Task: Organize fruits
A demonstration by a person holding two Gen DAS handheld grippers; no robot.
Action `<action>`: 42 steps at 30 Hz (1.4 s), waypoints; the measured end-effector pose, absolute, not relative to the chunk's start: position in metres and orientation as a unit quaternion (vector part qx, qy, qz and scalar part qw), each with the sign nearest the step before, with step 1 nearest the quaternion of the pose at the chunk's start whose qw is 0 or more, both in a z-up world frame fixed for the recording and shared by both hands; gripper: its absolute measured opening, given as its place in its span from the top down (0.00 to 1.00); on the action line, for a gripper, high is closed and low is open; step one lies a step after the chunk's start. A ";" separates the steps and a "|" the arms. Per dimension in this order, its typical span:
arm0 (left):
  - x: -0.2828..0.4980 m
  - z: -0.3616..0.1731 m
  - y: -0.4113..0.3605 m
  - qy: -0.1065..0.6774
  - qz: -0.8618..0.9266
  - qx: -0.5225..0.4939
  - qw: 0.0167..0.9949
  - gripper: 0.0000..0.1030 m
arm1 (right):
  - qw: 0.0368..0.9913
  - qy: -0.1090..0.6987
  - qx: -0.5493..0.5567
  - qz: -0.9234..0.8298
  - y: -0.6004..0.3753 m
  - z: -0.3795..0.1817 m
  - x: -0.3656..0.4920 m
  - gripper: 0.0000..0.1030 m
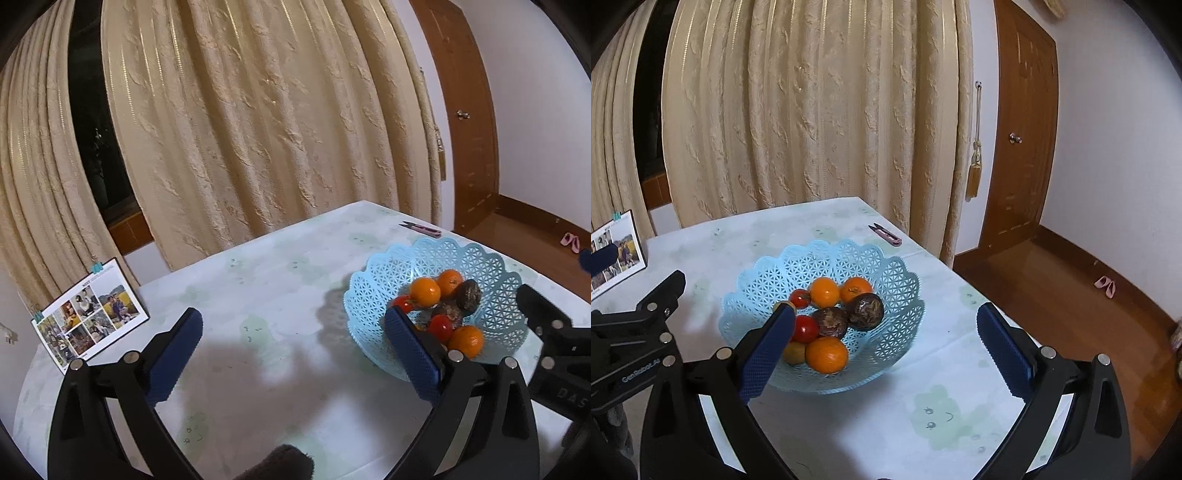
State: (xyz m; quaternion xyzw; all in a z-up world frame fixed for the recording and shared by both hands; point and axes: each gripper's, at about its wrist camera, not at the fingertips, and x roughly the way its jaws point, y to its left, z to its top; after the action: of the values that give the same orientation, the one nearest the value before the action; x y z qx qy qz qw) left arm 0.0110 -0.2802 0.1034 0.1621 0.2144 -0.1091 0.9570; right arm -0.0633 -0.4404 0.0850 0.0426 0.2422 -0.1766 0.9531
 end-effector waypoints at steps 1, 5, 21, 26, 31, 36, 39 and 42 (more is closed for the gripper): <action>0.012 0.102 -0.280 0.215 -0.107 0.162 0.957 0.05 | 0.953 0.243 0.037 -0.178 -0.440 0.085 -0.064 0.03; 0.014 0.100 -0.283 0.220 -0.099 0.181 0.953 0.05 | 0.951 0.247 0.024 -0.186 -0.441 0.086 -0.065 0.03; 0.017 0.097 -0.282 0.221 -0.090 0.194 0.951 0.05 | 0.942 0.287 -0.023 -0.171 -0.432 0.073 -0.052 0.03; 0.016 0.096 -0.284 0.220 -0.088 0.199 0.951 0.05 | 0.941 0.289 -0.029 -0.173 -0.430 0.072 -0.052 0.03; 0.015 0.095 -0.286 0.219 -0.086 0.203 0.950 0.05 | 0.940 0.287 -0.037 -0.180 -0.429 0.073 -0.053 0.03; 0.015 0.095 -0.287 0.218 -0.086 0.204 0.950 0.05 | 0.940 0.287 -0.042 -0.180 -0.428 0.073 -0.053 0.03; 0.015 0.094 -0.287 0.221 -0.086 0.203 0.950 0.05 | 0.939 0.288 -0.048 -0.180 -0.427 0.073 -0.053 0.03; 0.015 0.094 -0.287 0.221 -0.085 0.203 0.950 0.05 | 0.939 0.290 -0.052 -0.179 -0.426 0.072 -0.052 0.03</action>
State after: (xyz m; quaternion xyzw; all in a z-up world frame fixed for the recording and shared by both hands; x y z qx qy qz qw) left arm 0.0151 -0.2868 0.0942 0.2026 0.2215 -0.0855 0.9501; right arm -0.0517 -0.4259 0.0720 -0.0521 0.2903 -0.1791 0.9386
